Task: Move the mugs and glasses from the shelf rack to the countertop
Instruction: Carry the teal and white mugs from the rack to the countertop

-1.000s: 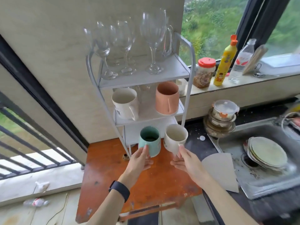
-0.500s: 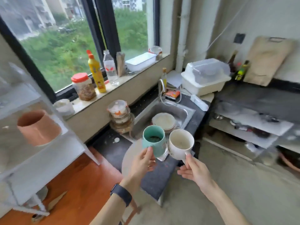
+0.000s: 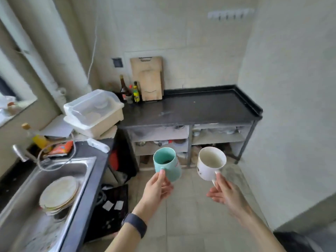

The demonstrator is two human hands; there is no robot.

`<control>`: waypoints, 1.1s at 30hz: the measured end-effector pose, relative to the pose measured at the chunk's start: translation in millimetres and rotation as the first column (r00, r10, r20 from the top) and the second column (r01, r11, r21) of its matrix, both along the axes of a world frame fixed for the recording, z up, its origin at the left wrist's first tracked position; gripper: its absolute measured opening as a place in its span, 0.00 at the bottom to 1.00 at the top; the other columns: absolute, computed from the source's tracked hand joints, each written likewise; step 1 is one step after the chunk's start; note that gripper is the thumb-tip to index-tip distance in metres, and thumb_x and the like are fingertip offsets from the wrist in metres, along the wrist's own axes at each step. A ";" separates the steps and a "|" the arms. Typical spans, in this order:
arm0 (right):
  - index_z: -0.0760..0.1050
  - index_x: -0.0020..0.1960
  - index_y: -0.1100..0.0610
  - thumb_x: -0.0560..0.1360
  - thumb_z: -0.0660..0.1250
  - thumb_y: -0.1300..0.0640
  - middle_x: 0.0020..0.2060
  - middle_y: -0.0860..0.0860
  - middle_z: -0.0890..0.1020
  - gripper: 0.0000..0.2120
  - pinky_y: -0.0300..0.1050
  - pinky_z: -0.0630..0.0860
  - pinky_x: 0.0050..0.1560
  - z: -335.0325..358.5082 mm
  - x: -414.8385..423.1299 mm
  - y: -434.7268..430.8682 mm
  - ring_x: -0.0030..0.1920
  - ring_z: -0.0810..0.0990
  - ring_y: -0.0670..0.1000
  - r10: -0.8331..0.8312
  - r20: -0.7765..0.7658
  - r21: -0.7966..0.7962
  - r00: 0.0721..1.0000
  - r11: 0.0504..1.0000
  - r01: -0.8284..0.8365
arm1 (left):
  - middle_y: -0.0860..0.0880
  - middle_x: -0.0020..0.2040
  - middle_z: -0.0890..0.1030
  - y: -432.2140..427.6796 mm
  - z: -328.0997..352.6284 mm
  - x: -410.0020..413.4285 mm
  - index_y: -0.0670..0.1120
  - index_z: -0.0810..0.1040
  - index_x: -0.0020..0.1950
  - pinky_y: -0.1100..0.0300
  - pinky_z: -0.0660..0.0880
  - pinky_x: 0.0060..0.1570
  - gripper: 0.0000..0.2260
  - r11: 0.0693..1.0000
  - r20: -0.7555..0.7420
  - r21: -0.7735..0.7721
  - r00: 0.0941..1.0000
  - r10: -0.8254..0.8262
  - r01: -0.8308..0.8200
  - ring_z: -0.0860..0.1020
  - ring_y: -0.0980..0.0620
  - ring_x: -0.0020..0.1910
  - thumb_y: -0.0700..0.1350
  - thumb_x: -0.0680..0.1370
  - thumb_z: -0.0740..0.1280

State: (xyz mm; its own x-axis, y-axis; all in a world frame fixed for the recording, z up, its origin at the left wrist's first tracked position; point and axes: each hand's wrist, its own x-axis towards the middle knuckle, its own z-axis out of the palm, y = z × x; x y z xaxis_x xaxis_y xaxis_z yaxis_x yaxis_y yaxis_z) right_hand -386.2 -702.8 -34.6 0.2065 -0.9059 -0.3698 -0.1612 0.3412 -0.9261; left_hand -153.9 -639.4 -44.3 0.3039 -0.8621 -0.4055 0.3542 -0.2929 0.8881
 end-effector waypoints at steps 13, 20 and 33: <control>0.68 0.39 0.59 0.82 0.58 0.45 0.40 0.60 0.81 0.20 0.48 0.80 0.43 -21.9 -92.1 -204.8 0.43 0.87 0.60 -0.281 -0.044 0.084 0.959 0.955 0.284 | 0.44 0.46 0.76 -269.1 -28.0 -73.3 0.45 0.76 0.50 0.57 0.74 0.43 0.15 0.947 0.116 0.121 0.943 -0.311 0.297 0.79 0.50 0.38 0.55 0.83 0.60; 0.70 0.40 0.60 0.82 0.57 0.44 0.41 0.61 0.81 0.21 0.46 0.80 0.43 -21.8 -92.2 -339.5 0.44 0.87 0.59 -0.353 -0.053 0.116 0.934 0.927 0.357 | 0.46 0.44 0.78 -435.6 -32.8 -75.3 0.46 0.76 0.47 0.53 0.76 0.47 0.15 0.907 0.135 0.147 0.901 -0.413 0.393 0.81 0.49 0.40 0.56 0.83 0.59; 0.72 0.43 0.60 0.82 0.59 0.44 0.38 0.59 0.83 0.21 0.50 0.82 0.46 -60.6 -147.7 -574.2 0.43 0.87 0.59 -0.381 -0.051 0.206 0.923 0.901 0.383 | 0.45 0.46 0.77 -677.3 -61.6 -134.4 0.43 0.76 0.50 0.60 0.78 0.43 0.15 0.886 0.134 0.216 0.886 -0.443 0.410 0.79 0.48 0.42 0.53 0.84 0.58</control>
State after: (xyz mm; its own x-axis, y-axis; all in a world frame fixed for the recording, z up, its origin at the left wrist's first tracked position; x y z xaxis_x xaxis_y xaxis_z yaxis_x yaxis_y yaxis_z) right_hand -533.8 -1276.9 -95.2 -0.1438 -0.8167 -0.5588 0.0123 0.5631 -0.8263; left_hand -288.3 -1316.7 -105.9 0.0027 -0.8431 -0.5377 0.0035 -0.5377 0.8431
